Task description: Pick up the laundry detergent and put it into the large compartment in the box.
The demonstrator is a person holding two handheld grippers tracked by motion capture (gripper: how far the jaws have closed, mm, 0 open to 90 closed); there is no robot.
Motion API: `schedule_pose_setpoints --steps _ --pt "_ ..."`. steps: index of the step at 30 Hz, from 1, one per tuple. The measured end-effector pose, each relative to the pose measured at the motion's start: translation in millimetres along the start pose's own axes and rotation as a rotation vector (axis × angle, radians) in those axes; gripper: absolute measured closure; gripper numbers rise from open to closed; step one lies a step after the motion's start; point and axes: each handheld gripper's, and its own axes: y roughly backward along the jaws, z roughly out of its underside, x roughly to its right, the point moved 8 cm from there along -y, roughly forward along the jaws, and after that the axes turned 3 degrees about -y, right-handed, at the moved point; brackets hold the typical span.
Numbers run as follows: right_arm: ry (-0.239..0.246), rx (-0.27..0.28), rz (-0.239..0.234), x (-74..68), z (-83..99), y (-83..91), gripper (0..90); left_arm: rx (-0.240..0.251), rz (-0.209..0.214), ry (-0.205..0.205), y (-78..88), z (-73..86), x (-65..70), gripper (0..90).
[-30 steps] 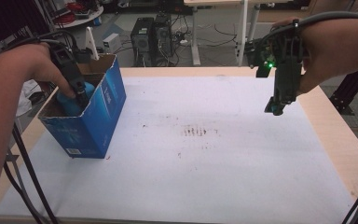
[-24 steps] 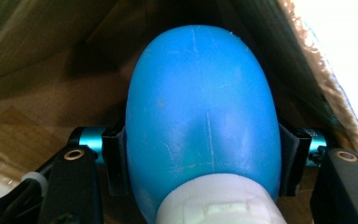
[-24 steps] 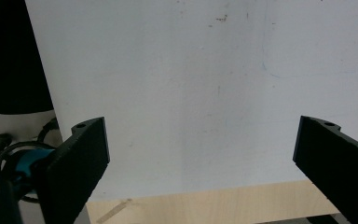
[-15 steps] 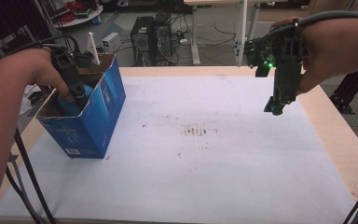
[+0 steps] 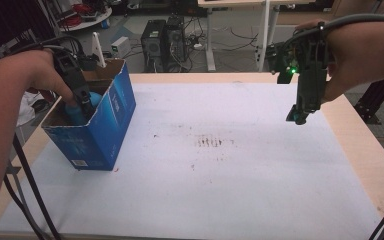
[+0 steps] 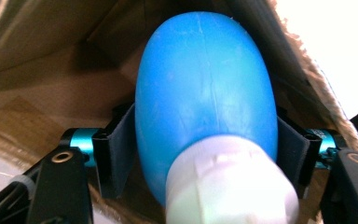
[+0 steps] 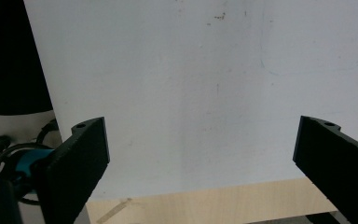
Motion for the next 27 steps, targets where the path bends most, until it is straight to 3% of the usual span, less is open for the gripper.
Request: schedule_pose_setpoints --steps 11,13,27 --pt "0.007 -0.003 0.001 -3.9 -1.6 0.9 2.5 -0.002 -0.019 0.004 12.5 -0.3 6.0 25.7" --pt "-0.002 -0.003 0.002 -4.8 -1.1 1.8 2.5 -0.006 -0.033 0.000 16.1 0.7 5.6 20.7" --pt "0.004 0.001 -0.003 -4.9 -1.5 3.5 2.5 0.035 -0.083 -0.020 45.5 4.2 8.3 11.5"
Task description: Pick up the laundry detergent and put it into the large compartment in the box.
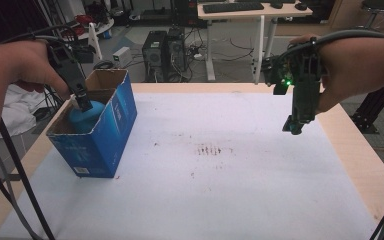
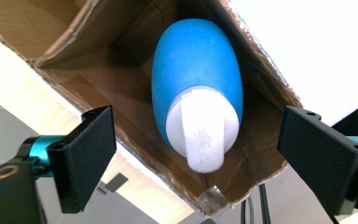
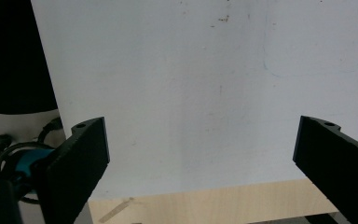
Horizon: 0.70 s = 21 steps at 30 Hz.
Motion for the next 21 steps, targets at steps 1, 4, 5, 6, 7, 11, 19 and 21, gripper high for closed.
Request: schedule_pose_setpoints --steps 1,4,5,6,7,11,19,21 --pt "0.000 0.000 0.000 0.0 0.0 0.0 2.5 0.005 0.004 -0.001 2.0 -0.4 1.0 11.5" --pt "0.004 0.000 0.001 0.7 -0.2 0.9 2.5 0.006 0.001 -0.009 8.1 -1.4 3.8 10.7" --pt "0.006 0.002 0.000 1.0 -0.5 1.6 2.5 0.005 -0.005 -0.018 12.4 -2.2 5.9 9.2" --pt "0.006 0.002 0.000 1.0 -0.5 1.6 2.5 0.005 -0.005 -0.018 12.4 -2.2 5.9 8.8" --pt "0.008 0.001 0.000 1.0 -0.5 2.0 2.5 0.009 -0.002 -0.019 14.7 -3.0 7.5 8.8" --pt "0.004 -0.001 0.000 0.5 -0.6 3.3 2.5 0.028 -0.019 -0.040 24.4 -7.1 12.3 6.4" --pt "0.007 0.001 -0.003 0.6 -0.1 4.3 2.6 0.037 -0.018 -0.087 38.2 -15.7 27.8 3.9" --pt "0.015 0.005 -0.006 0.9 -0.5 3.9 2.5 0.039 -0.014 -0.106 40.5 -18.9 33.3 2.8"
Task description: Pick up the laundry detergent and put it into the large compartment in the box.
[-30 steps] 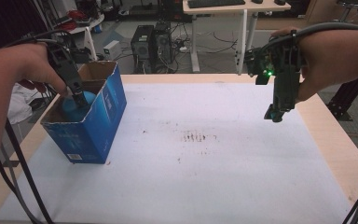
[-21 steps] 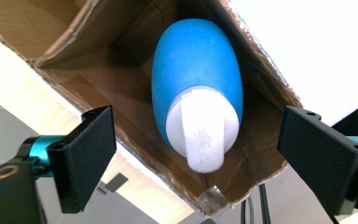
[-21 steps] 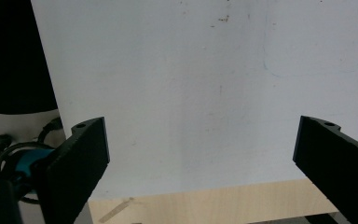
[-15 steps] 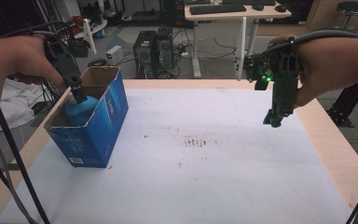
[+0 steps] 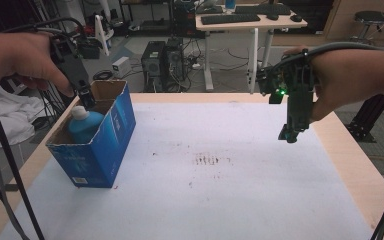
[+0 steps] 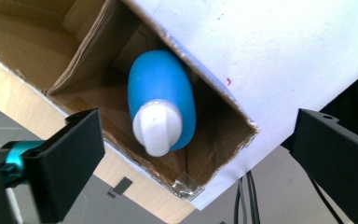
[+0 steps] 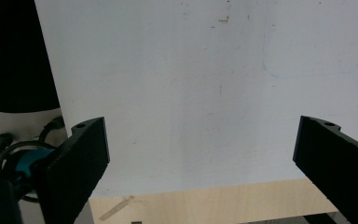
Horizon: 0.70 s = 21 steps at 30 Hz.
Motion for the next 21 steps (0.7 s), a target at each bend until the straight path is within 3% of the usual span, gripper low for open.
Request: schedule_pose_setpoints --steps 2,3,12,13,14,15,17,18,21 --pt "-0.004 -0.002 0.001 -0.2 0.0 0.0 2.5 0.003 0.002 -0.010 0.8 -2.3 2.9 2.8" --pt "-0.004 -0.005 -0.001 0.0 -0.1 -0.4 2.6 0.001 0.009 -0.039 3.0 -8.4 11.1 2.7" --pt "-0.001 -0.002 -0.001 0.1 -0.9 -1.1 2.5 0.012 0.009 -0.137 4.1 -29.2 33.3 1.7" --pt "-0.005 -0.004 -0.001 -0.5 -0.7 -1.0 2.5 0.006 0.012 -0.169 2.1 -33.8 39.5 1.7" --pt "-0.005 -0.004 -0.001 -0.5 -0.7 -1.0 2.5 0.006 0.012 -0.169 2.1 -33.8 39.5 1.6" --pt "-0.005 -0.005 0.000 -0.7 -0.5 -0.7 2.5 0.002 0.013 -0.194 0.9 -36.2 42.8 1.6" --pt "-0.006 -0.005 0.001 -0.8 -0.4 -0.5 2.5 0.002 0.013 -0.194 0.9 -36.2 42.8 1.6" --pt "-0.007 -0.004 0.002 -0.9 -0.1 -0.3 2.5 -0.004 0.019 -0.265 -4.9 -44.9 56.8 1.7" --pt "-0.009 -0.006 0.002 -0.9 -0.2 -0.4 2.5 -0.008 0.020 -0.299 -8.2 -48.7 62.3 1.7"
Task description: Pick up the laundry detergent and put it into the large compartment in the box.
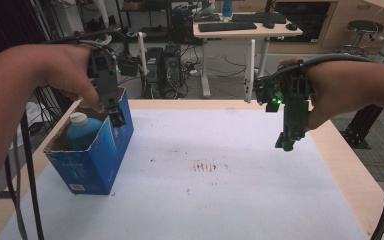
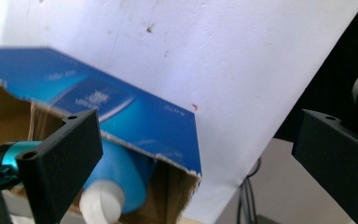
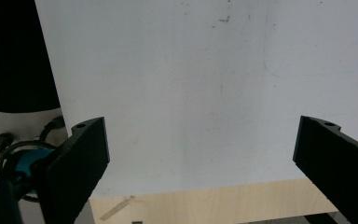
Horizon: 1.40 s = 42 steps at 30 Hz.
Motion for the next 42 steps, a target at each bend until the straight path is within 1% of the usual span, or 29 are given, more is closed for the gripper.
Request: schedule_pose_setpoints --steps 1,2,3,4,5,6,7,8,9,11,14,15,17,20,23,24,25,30,31,42 --pt "0.001 -0.002 0.000 -0.3 -0.8 -0.3 2.5 -0.003 0.006 -0.038 -4.1 -4.6 4.0 1.7" --pt "-0.001 -0.003 0.000 -0.9 -1.3 -0.4 2.5 -0.002 0.012 -0.058 -6.4 -6.8 5.9 1.7" --pt "0.004 -0.002 0.002 -0.8 -2.1 -0.6 2.5 -0.002 0.012 -0.058 -6.4 -6.8 5.9 1.7" --pt "0.004 -0.002 0.002 -0.8 -2.1 -0.6 2.5 0.001 0.018 -0.069 -8.9 -9.0 8.2 1.7" --pt "0.001 -0.006 0.002 -2.0 -3.0 -0.8 2.5 0.000 0.022 -0.085 -11.2 -10.8 10.1 1.7" --pt "-0.002 -0.008 0.003 -2.6 -3.3 -0.9 2.5 -0.009 0.036 -0.114 -16.2 -13.4 14.0 1.7" --pt "-0.002 -0.005 0.003 -2.9 -3.8 -1.4 2.5 -0.009 0.036 -0.114 -16.2 -13.4 14.0 1.7" --pt "-0.001 -0.008 -0.001 -3.5 -3.8 -1.7 2.5 -0.020 0.045 -0.126 -22.0 -15.3 16.3 1.7" --pt "-0.001 -0.008 -0.001 -3.5 -3.8 -1.7 2.5 -0.020 0.045 -0.126 -22.0 -15.3 16.3 1.7" --pt "-0.001 -0.014 -0.001 -3.7 -3.6 -2.4 2.5 -0.034 0.054 -0.144 -29.4 -17.2 17.2 1.7" --pt "-0.013 -0.005 0.008 -2.9 -3.7 2.1 2.5 -0.031 0.059 -0.152 -33.5 -19.2 17.1 1.7" --pt "-0.015 0.010 0.015 -1.8 -4.2 5.1 2.5 -0.031 0.059 -0.160 -38.2 -20.8 17.0 1.7" --pt "-0.019 0.029 0.015 -1.2 -4.7 10.0 2.5 -0.031 0.065 -0.160 -42.7 -22.2 17.7 1.7" --pt "-0.014 0.021 0.016 0.3 -3.8 10.4 2.5 -0.034 0.069 -0.160 -45.4 -23.9 16.3 1.7" --pt "-0.019 0.005 0.012 3.0 -1.3 8.5 2.5 -0.036 0.071 -0.153 -47.7 -27.0 14.9 1.7" --pt "-0.017 0.005 0.011 3.7 -1.0 7.7 2.5 -0.035 0.070 -0.160 -48.4 -28.0 14.7 1.7" --pt "-0.018 0.004 0.010 4.0 -0.7 7.0 2.5 -0.037 0.071 -0.156 -48.9 -28.7 15.5 1.7" --pt "-0.014 0.005 0.011 4.6 -0.1 6.0 2.5 -0.034 0.078 -0.168 -51.1 -33.5 19.1 1.7" --pt "-0.011 0.004 0.011 4.8 -0.1 6.2 2.5 -0.035 0.076 -0.174 -51.0 -34.5 19.3 1.7" --pt "-0.002 0.007 0.012 2.4 -1.0 7.4 2.5 -0.035 0.071 -0.175 -47.6 -37.8 22.0 1.7"
